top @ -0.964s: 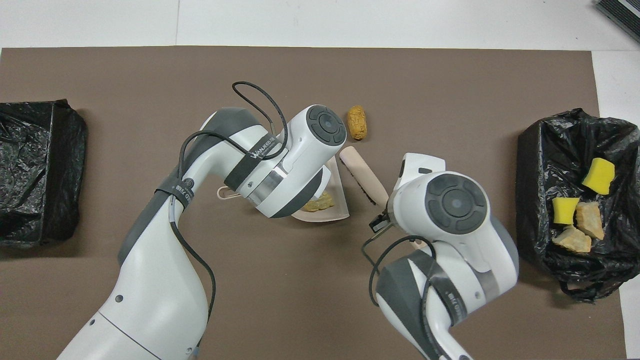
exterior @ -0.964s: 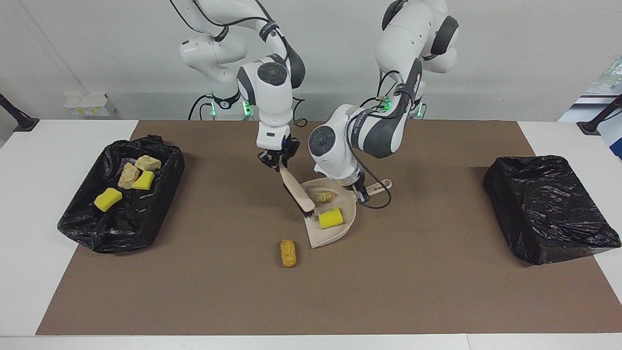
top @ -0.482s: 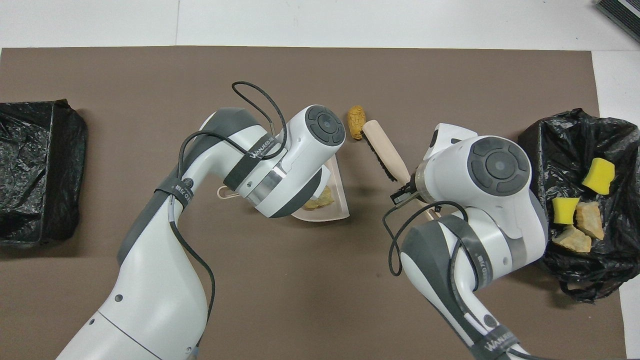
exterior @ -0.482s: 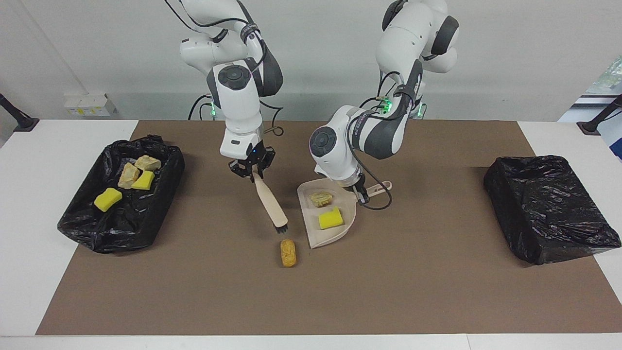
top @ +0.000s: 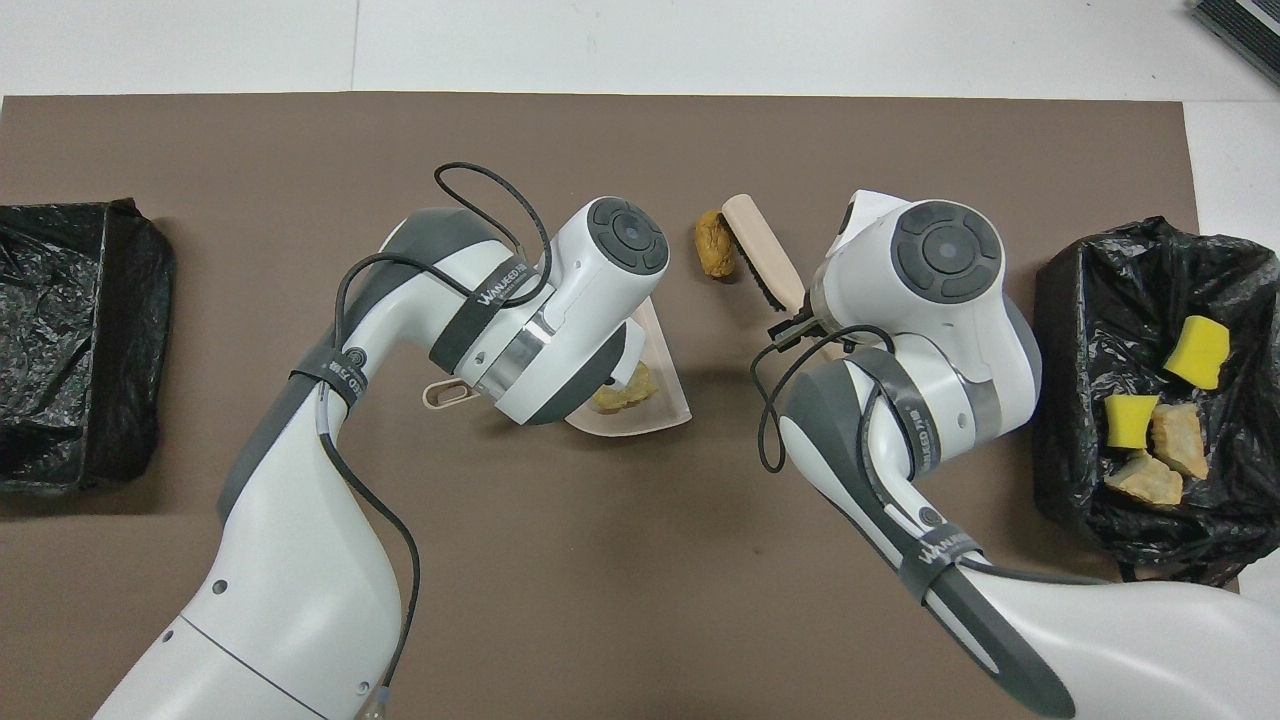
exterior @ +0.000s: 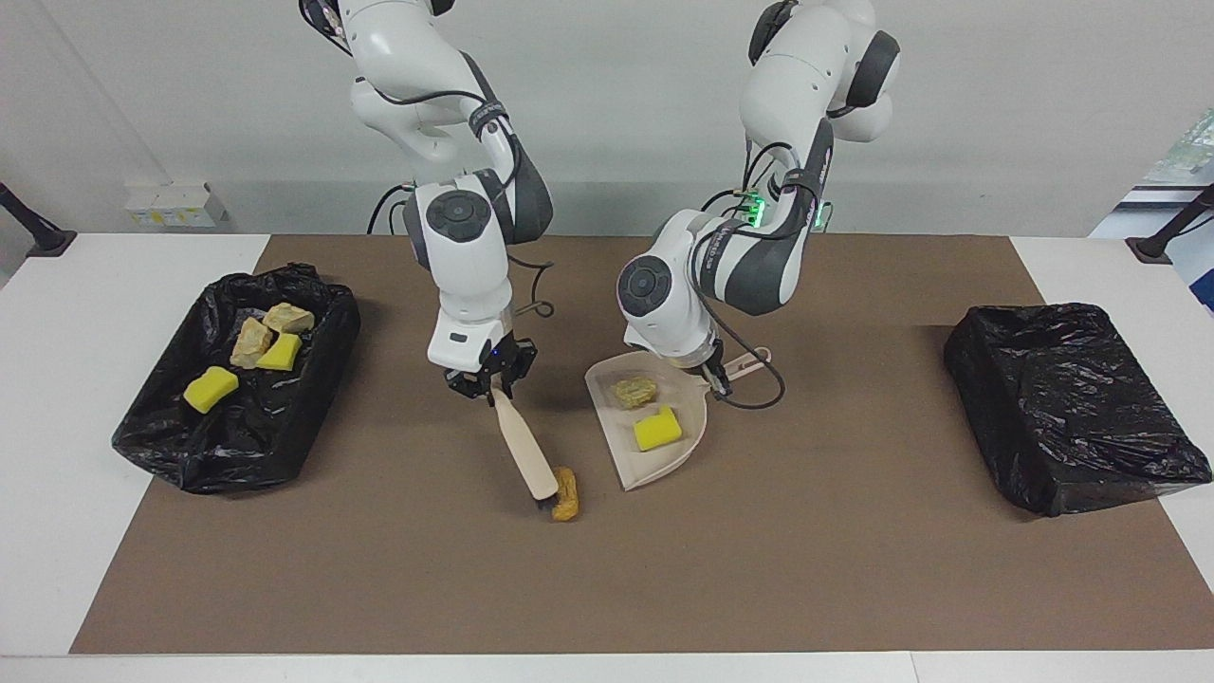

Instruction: Sweep and dump trash in bin

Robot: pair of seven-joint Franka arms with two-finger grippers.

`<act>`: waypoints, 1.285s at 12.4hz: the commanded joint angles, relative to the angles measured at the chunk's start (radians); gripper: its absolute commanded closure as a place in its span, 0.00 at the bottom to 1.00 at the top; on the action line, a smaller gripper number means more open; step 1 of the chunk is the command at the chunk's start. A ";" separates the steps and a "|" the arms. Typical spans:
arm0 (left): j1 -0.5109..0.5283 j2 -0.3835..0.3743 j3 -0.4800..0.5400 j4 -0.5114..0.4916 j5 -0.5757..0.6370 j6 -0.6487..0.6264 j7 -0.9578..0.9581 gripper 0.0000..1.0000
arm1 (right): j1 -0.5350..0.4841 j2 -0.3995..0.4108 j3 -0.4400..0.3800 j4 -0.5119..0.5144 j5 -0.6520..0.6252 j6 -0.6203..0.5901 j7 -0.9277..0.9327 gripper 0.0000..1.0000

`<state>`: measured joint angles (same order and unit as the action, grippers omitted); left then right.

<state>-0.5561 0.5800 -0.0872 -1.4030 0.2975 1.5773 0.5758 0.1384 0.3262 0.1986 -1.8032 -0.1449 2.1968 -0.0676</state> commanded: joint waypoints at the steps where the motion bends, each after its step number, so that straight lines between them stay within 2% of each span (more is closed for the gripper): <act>1: 0.002 -0.014 0.006 -0.013 -0.006 -0.011 -0.062 1.00 | 0.004 0.073 0.012 0.074 -0.036 0.001 0.046 1.00; 2: 0.002 -0.015 0.006 -0.013 -0.003 -0.010 -0.062 1.00 | 0.007 0.071 0.015 0.074 -0.026 0.000 0.048 1.00; 6: 0.002 -0.015 0.006 -0.017 0.003 0.000 -0.068 1.00 | 0.039 0.021 0.025 -0.030 0.014 -0.015 0.016 1.00; 9: 0.002 -0.015 0.006 -0.022 0.003 0.007 -0.070 1.00 | 0.030 -0.025 0.042 -0.091 0.024 -0.028 -0.220 1.00; 11: 0.002 -0.015 0.006 -0.024 0.002 0.012 -0.074 1.00 | 0.023 -0.050 0.041 -0.087 0.205 -0.107 -0.392 1.00; 15: 0.008 -0.017 0.006 -0.033 0.002 0.035 -0.073 1.00 | -0.023 -0.133 0.041 -0.064 0.440 -0.319 -0.414 1.00; 16: 0.010 -0.017 0.006 -0.036 -0.001 0.043 -0.068 1.00 | -0.039 -0.144 0.039 -0.064 0.461 -0.351 -0.416 1.00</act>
<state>-0.5556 0.5791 -0.0856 -1.4037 0.2961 1.5778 0.5348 0.1474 0.2193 0.2276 -1.8547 0.2470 1.8989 -0.4435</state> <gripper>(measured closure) 0.687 0.740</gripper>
